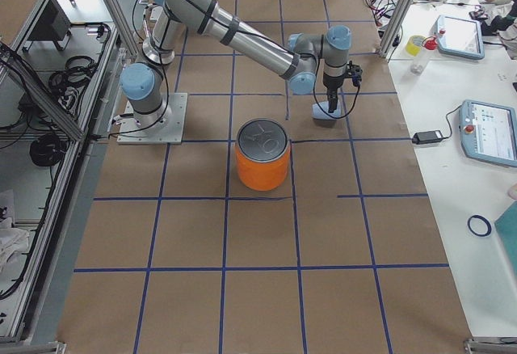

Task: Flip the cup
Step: 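Lower the right gripper over the pale blue cup and grasp it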

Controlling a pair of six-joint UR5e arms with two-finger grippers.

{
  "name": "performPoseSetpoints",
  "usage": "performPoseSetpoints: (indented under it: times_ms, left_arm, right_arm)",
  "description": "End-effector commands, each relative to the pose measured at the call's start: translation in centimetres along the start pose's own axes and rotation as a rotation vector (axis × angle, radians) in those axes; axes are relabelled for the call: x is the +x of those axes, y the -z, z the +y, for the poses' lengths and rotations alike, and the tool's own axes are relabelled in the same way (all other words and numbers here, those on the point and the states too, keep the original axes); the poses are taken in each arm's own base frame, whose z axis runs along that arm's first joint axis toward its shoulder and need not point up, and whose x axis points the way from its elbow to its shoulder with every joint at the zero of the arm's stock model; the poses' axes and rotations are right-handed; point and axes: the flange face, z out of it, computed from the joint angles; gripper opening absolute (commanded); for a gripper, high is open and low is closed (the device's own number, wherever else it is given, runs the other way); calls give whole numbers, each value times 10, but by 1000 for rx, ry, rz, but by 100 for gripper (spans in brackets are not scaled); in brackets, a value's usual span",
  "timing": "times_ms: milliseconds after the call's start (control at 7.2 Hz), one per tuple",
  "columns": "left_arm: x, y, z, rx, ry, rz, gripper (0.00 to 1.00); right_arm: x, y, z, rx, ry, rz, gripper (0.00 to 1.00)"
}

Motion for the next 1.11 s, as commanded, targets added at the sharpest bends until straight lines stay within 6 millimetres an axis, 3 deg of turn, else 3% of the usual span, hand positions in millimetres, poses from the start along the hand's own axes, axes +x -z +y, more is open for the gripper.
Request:
performPoseSetpoints:
  times_ms: [0,278,417,556,694,972]
  left_arm:
    - [0,0,0,0,0,0,100]
    - [0,0,0,0,0,0,100]
    - [0,0,0,0,0,0,100]
    - [0,0,0,0,0,0,100]
    - [0,0,0,0,0,0,100]
    - [0,0,0,0,0,0,100]
  right_arm:
    - [-1,-37,-2,-16,1,-2,100]
    - [-1,-45,-3,-7,-1,-5,94]
    - [-1,-42,-5,-6,-10,-6,37]
    - [-9,-32,-6,5,-6,-50,10]
    - [-28,-14,-10,46,31,-55,11]
    - [-137,26,-2,119,208,1,10]
